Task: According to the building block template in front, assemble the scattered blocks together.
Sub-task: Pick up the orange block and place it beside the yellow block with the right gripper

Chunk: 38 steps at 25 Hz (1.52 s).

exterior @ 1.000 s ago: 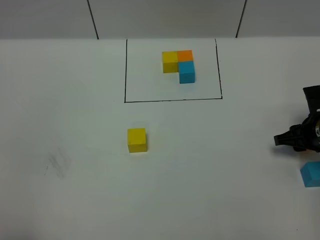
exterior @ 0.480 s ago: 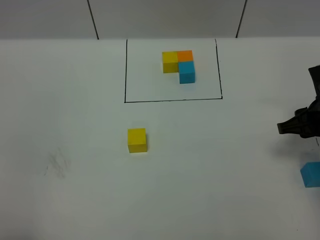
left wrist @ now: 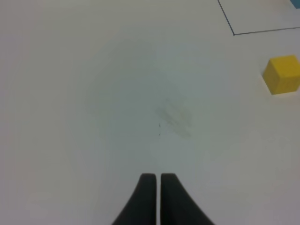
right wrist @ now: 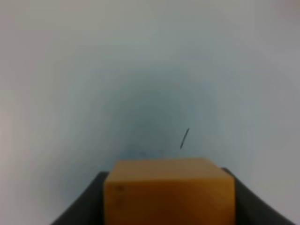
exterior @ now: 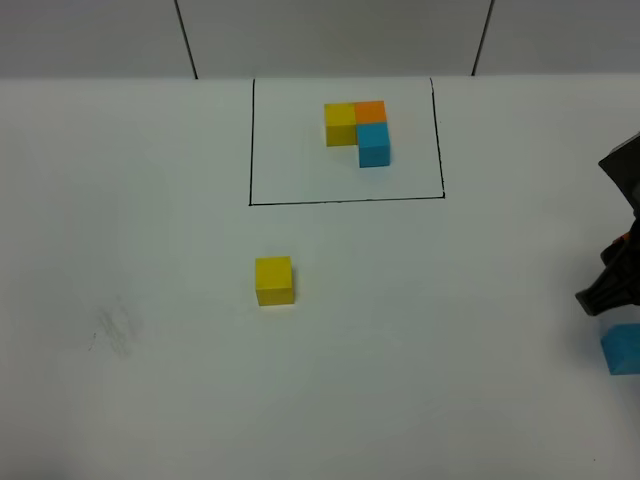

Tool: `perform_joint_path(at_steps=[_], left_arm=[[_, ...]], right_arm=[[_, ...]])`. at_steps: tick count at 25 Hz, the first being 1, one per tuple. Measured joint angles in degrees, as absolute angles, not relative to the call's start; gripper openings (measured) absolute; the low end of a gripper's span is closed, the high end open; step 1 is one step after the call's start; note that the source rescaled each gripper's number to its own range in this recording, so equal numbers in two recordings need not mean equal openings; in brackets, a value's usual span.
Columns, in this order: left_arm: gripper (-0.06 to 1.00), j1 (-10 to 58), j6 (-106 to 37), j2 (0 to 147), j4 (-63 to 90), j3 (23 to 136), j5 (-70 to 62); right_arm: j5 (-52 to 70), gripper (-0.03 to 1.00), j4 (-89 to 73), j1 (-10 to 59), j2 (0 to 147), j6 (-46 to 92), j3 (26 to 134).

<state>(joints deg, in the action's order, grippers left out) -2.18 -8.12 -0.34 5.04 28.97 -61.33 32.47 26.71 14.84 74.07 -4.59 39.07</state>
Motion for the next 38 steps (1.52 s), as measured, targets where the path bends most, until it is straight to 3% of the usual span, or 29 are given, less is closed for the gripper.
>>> perform_joint_path(at_steps=[14,28,38], left_arm=[[0.0,-2.2,-8.1,-0.3,5.0,29.0,-61.3],[0.0,-2.2,-8.1,-0.3,5.0,29.0,-61.3],[0.0,-2.2,-8.1,-0.3,5.0,29.0,-61.3]], right_arm=[[31.7,0.49,12.5,20.8,72.3,53.5,39.1],[30.3,0.49,-7.2,21.4,72.4,69.6,39.4],[39.6,0.49,-10.8,21.4,80.4,70.3,53.1]])
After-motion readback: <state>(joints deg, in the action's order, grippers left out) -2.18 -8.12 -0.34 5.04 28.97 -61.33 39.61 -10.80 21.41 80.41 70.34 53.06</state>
